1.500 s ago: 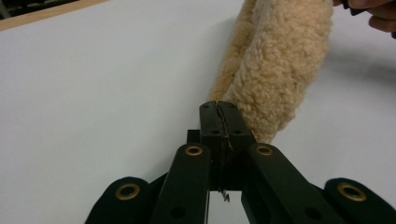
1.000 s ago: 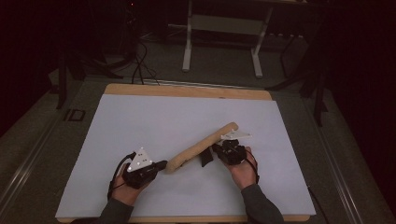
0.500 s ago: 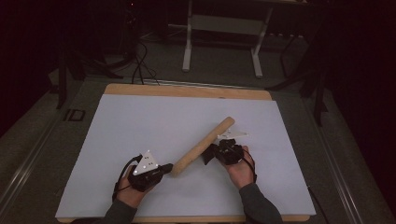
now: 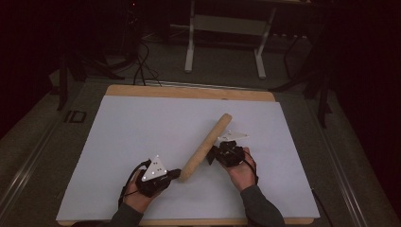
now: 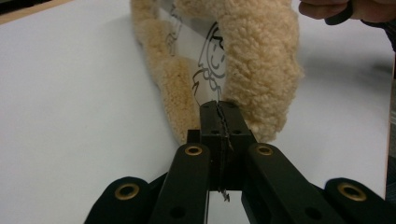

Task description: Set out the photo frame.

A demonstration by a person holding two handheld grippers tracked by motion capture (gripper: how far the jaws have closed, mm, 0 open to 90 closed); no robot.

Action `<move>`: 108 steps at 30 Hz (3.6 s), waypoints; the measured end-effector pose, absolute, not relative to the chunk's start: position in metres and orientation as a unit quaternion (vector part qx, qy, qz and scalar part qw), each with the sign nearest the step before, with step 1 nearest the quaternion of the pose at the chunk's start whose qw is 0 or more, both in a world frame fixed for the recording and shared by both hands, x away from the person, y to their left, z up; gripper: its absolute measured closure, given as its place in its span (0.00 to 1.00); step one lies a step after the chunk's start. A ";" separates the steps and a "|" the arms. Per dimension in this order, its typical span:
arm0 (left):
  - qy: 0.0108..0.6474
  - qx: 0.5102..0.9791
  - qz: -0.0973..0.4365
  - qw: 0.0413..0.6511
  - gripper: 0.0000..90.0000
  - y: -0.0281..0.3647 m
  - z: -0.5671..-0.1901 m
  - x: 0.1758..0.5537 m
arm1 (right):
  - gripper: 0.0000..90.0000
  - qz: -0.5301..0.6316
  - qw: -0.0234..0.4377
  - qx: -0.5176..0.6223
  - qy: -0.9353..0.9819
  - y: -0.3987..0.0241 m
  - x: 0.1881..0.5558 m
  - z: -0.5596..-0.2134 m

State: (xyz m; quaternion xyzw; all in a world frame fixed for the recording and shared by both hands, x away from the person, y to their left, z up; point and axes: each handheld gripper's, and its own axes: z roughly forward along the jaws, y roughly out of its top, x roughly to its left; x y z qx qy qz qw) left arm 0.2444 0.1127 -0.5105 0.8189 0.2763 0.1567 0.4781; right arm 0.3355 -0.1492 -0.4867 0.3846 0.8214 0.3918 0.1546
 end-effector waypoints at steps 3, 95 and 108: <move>0.272 0.820 0.156 0.478 1.00 0.109 -0.511 0.244 | 1.00 0.392 0.152 0.381 0.823 -0.148 0.335 -0.487; 0.281 0.822 0.212 0.447 0.77 0.094 -0.513 0.253 | 0.43 0.454 0.066 0.373 0.806 -0.167 0.314 -0.432; 0.302 0.817 0.213 0.443 0.75 0.102 -0.512 0.259 | 0.32 0.414 0.083 0.358 0.833 -0.134 0.300 -0.455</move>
